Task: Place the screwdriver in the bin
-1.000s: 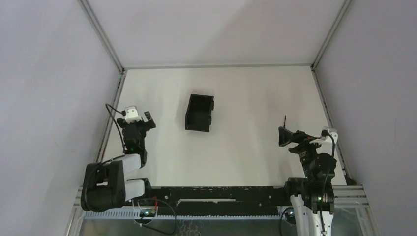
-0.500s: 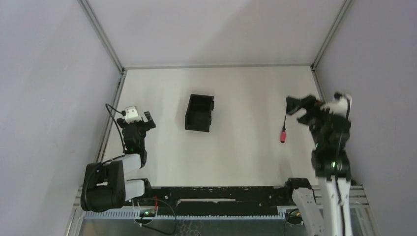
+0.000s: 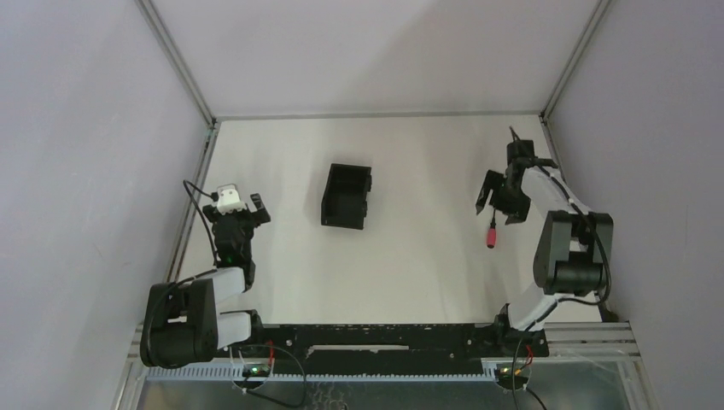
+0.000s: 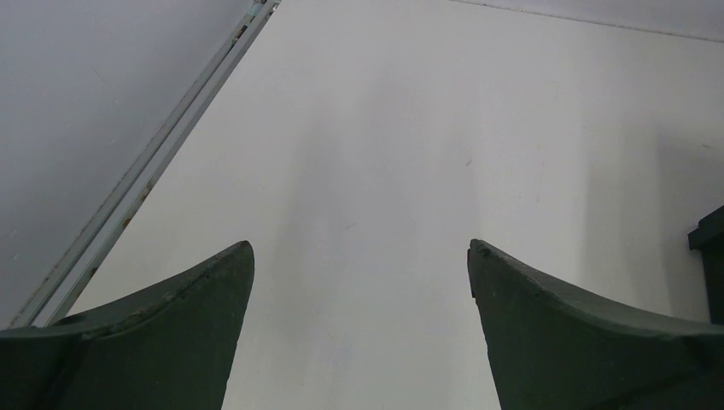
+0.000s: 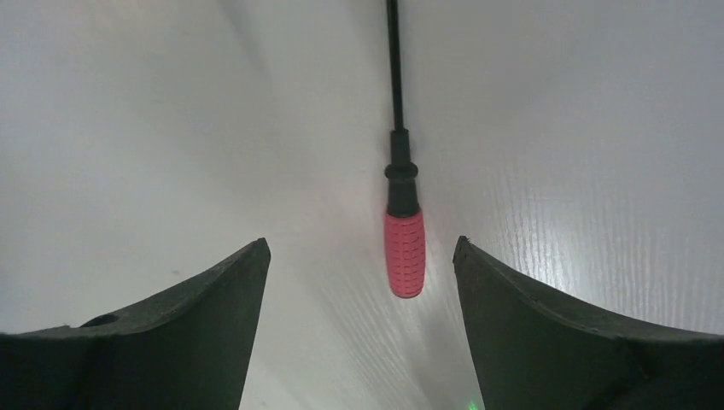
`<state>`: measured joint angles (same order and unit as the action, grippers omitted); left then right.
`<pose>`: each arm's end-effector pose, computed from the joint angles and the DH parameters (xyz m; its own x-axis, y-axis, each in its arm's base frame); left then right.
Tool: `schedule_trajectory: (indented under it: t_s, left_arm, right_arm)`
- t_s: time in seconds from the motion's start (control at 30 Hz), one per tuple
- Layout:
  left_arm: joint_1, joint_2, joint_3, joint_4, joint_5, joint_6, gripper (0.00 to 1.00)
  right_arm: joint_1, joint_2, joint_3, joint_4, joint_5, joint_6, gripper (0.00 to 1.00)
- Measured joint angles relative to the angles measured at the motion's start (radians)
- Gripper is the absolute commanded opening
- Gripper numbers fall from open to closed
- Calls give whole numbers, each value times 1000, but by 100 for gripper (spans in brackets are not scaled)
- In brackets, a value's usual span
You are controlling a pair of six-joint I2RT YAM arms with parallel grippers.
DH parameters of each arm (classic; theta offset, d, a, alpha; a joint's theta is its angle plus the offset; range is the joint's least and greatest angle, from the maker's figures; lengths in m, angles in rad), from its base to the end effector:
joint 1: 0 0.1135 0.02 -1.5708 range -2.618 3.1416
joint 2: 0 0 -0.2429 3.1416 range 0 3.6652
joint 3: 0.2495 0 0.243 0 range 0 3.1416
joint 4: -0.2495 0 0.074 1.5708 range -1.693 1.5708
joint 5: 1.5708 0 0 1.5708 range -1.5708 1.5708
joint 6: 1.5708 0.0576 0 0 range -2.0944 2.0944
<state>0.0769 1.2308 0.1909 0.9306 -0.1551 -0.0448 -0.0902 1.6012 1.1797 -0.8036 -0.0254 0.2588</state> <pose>0.2387 0.0273 0.1555 -0.0984 -0.0520 -0.9938 -0.2336 0.9719 -0.0277 0.3103 -0.0266 0.1909 -0.8850 0.3369 -0.3215 0.3186 0.9415 0.1098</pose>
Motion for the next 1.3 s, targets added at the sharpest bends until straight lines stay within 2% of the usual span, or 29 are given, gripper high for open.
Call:
schedule_trajectory:
  t_s: [0.13,0.27,0.3,0.37,0.43,0.47,0.63,0.73,1.07,1.2,1.3]
  left_arm:
    - [0,0,0,0,0,0,100]
    - [0,0,0,0,0,0,100]
    - [0,0,0,0,0,0,100]
    - [0,0,0,0,0,0,100]
    - [0,0,0,0,0,0,100]
    - [0,0,0,0,0,0,100]
    - [0,0,0,0,0,0,100]
    - [0,0,0,0,0,0,100]
    - [0,0,0,0,0,0,100]
    - [0,0,0,0,0,0,100]
    - [0,0,0,0,0,0,100]
  right_arm:
    - [1,96,-29,-18,17,-22,78]
    - [0,170,-39,9,60,-37,61]
    - [0,183,-43,15,71,-43,54]
    - [0,203,-46,29,70,-49,33]
    - [4,203,-45,37,60,-61,4]
    - [8,203,-46,41,57,-65,0]
    - [9,192,-45,33,75,-87,0]
    - [8,177,-9,-38,96,-95,0]
    - [1,137,468,-431,107,-97,0]
    - [1,117,517,-536,89,-88,0]
    - [24,117,517,-554,72,-55,0]
